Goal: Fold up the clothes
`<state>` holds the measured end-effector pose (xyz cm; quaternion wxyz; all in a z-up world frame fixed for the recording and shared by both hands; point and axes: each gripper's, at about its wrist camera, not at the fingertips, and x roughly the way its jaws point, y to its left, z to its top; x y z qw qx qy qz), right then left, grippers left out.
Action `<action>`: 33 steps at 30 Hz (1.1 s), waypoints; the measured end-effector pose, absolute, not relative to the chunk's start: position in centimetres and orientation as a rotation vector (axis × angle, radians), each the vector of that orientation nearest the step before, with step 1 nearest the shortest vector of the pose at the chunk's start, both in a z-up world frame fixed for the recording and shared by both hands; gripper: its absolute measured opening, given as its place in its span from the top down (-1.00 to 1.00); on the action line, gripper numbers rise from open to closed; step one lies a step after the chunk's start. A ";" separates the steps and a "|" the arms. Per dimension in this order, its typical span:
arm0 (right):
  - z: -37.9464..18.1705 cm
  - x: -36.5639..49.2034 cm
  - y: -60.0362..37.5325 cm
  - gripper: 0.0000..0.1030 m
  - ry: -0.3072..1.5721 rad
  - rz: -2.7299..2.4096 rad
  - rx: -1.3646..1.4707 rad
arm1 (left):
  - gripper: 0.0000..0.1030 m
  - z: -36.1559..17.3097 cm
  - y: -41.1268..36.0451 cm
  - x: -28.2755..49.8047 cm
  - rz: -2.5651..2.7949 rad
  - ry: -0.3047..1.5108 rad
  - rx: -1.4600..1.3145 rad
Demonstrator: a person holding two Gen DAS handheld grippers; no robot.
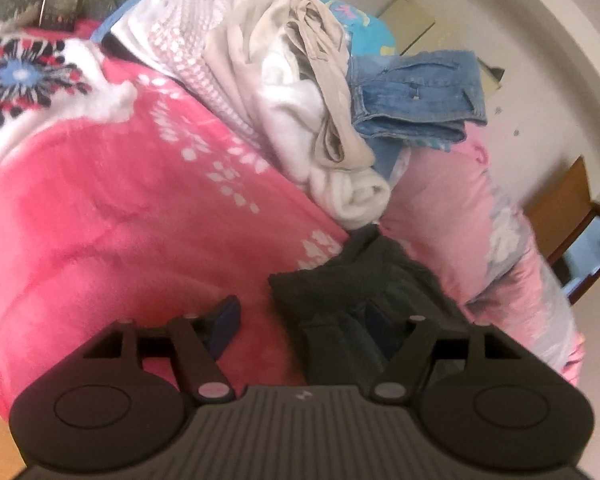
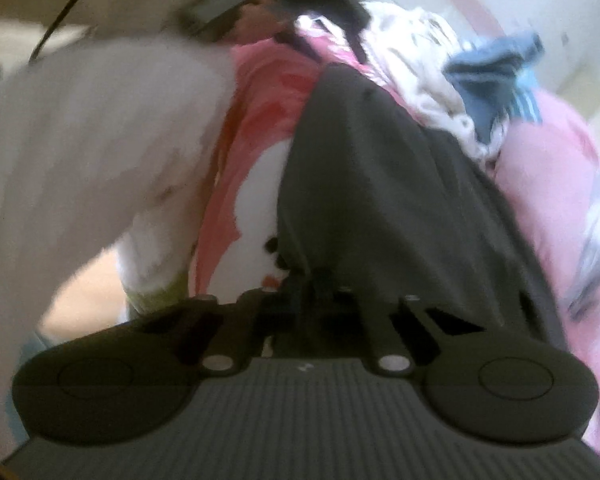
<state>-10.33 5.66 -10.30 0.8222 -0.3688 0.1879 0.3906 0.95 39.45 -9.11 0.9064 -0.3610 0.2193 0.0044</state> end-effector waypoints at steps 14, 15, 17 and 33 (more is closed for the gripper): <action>-4.9 -8.6 2.4 0.99 0.351 0.752 -0.456 | -0.28 -8.3 38.9 1.8 0.045 0.445 -0.724; -4.5 -8.4 2.2 0.99 0.339 0.735 -0.447 | -0.28 -8.2 38.7 1.8 0.054 0.437 -0.713; -3.8 -8.0 1.8 0.99 0.323 0.707 -0.429 | -0.28 -8.0 38.3 2.1 0.073 0.436 -0.688; -1.3 -4.5 -0.8 0.99 0.257 0.577 -0.295 | 0.25 -7.7 36.5 3.7 0.150 0.469 -0.557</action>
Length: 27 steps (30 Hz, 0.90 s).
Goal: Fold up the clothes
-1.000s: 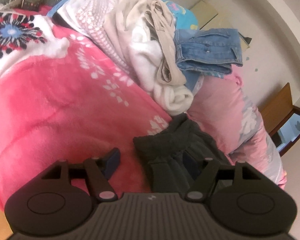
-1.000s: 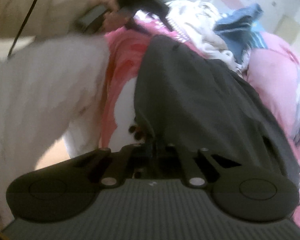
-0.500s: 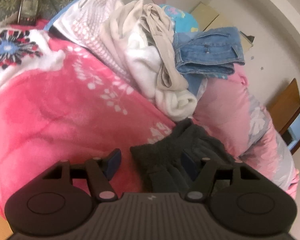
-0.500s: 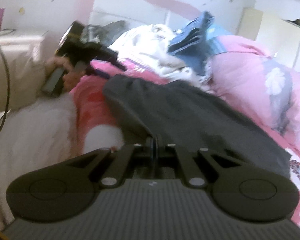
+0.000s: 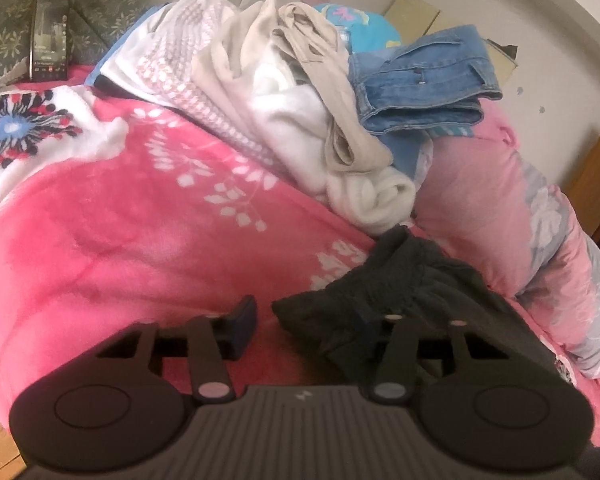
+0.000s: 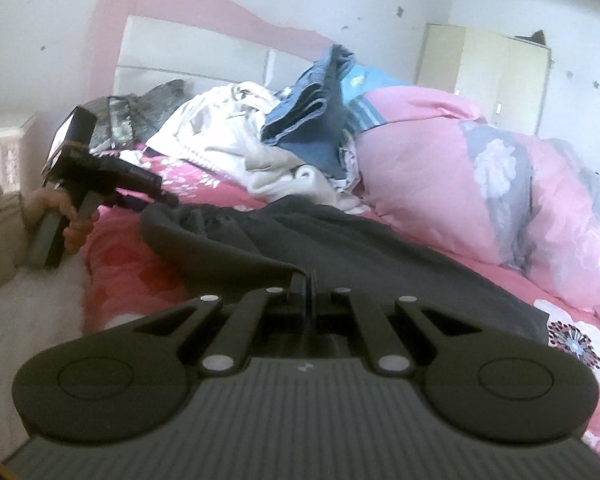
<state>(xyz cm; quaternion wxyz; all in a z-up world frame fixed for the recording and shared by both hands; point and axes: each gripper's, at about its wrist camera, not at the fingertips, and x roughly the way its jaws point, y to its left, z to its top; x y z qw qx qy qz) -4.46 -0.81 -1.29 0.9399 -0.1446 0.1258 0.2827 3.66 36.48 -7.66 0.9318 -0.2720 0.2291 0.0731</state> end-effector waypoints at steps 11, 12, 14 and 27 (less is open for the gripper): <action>-0.3 -1.2 -1.6 0.99 0.272 0.485 -0.322 | 0.85 -6.7 36.1 4.5 0.163 0.441 -0.580; 0.0 -0.8 -1.6 0.99 0.269 0.477 -0.332 | 0.86 -6.6 36.4 4.8 0.161 0.450 -0.596; 0.7 0.2 -1.4 0.99 0.261 0.464 -0.355 | 0.87 -6.2 36.5 5.3 0.154 0.449 -0.611; 4.5 10.3 -2.9 0.99 0.219 0.319 -0.483 | 0.87 -1.8 33.4 14.8 0.061 0.478 -0.622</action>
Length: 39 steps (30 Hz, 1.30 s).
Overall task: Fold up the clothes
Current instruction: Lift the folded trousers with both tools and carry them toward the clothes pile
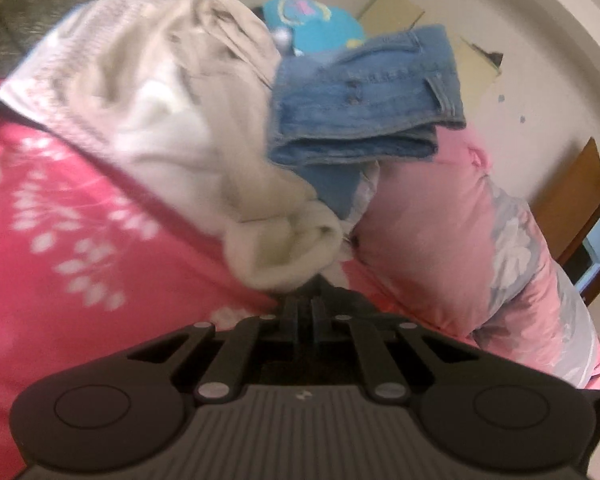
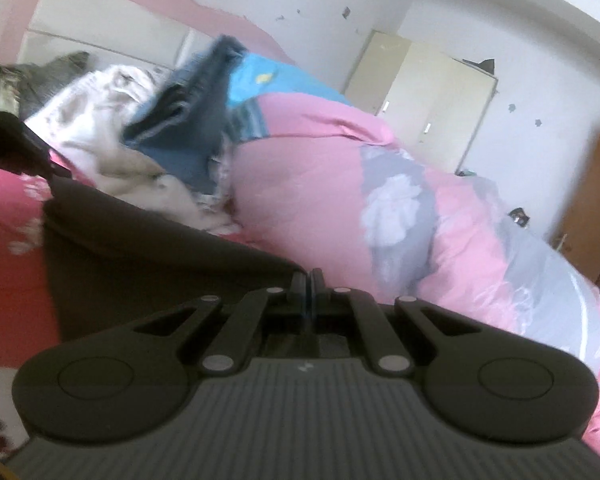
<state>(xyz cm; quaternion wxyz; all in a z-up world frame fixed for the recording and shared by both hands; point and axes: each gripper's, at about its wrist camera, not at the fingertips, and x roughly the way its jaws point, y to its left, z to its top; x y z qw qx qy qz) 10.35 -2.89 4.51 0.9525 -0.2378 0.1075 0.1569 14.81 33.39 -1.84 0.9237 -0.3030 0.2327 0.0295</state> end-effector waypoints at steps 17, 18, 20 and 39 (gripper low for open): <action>0.2 26.7 -7.0 0.99 0.384 0.288 -0.381 | 0.86 -3.9 28.6 28.1 0.100 0.557 -0.421; -0.4 27.4 -7.1 0.99 0.395 0.292 -0.373 | 0.85 -4.2 28.4 28.5 0.104 0.559 -0.412; -1.6 28.7 -7.2 0.99 0.417 0.299 -0.357 | 0.81 -4.8 28.1 29.0 0.104 0.563 -0.392; -3.5 31.5 -15.7 -0.19 0.566 0.290 0.221 | 0.06 -1.9 30.2 24.0 0.153 0.341 -0.531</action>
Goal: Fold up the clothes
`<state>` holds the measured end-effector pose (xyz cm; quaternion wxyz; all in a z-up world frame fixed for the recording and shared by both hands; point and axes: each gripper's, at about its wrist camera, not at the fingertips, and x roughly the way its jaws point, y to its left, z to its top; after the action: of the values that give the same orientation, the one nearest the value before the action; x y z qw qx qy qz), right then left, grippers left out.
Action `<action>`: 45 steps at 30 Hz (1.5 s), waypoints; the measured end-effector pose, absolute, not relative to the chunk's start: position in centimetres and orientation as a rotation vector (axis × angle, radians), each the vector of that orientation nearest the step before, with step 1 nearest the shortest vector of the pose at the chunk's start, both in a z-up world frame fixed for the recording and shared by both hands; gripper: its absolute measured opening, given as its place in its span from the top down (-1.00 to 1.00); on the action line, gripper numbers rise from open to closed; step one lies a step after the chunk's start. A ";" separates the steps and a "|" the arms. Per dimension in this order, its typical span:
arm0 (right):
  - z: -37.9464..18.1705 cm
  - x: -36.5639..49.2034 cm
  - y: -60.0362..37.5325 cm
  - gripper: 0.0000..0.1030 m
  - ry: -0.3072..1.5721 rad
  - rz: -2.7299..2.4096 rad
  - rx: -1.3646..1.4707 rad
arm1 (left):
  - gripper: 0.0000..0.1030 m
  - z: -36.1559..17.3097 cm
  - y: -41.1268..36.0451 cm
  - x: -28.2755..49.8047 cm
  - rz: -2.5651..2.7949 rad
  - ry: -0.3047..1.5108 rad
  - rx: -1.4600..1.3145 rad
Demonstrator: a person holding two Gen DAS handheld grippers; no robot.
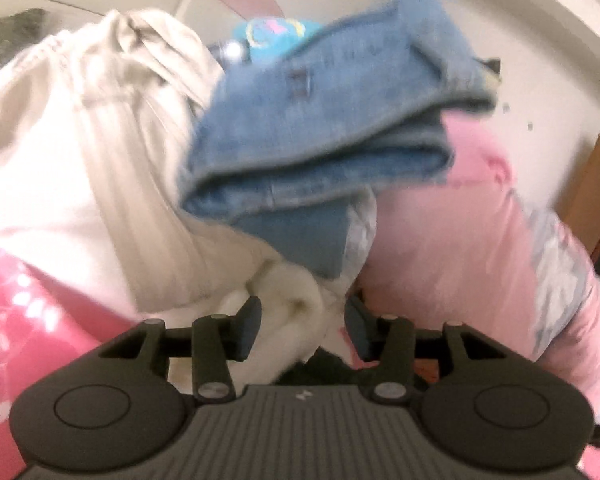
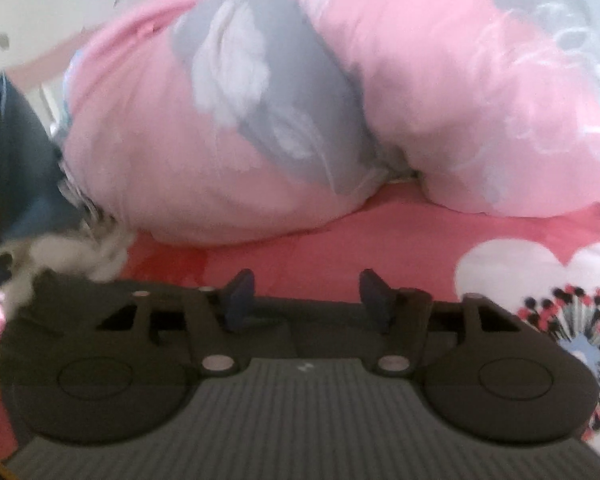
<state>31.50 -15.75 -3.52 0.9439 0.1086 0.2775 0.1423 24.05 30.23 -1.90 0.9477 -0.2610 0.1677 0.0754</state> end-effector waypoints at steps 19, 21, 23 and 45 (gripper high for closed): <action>3.0 7.2 -20.0 -0.92 0.583 0.392 0.827 | -0.12 4.5 28.5 9.0 -0.089 0.525 -0.583; 0.8 5.4 -19.9 -0.94 0.620 0.369 0.883 | -0.12 3.2 28.7 8.4 -0.078 0.567 -0.574; -1.3 3.7 -19.9 -0.95 0.657 0.345 0.939 | -0.12 1.4 28.8 8.3 -0.054 0.621 -0.580; -10.1 14.3 -15.2 -0.97 0.614 0.133 0.679 | -0.16 -9.3 30.7 16.9 -0.009 0.605 -0.715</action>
<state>14.33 -15.17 -10.11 0.8950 0.3274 0.2960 0.0641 16.90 30.67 -9.27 0.8923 -0.3446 0.2916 -0.0043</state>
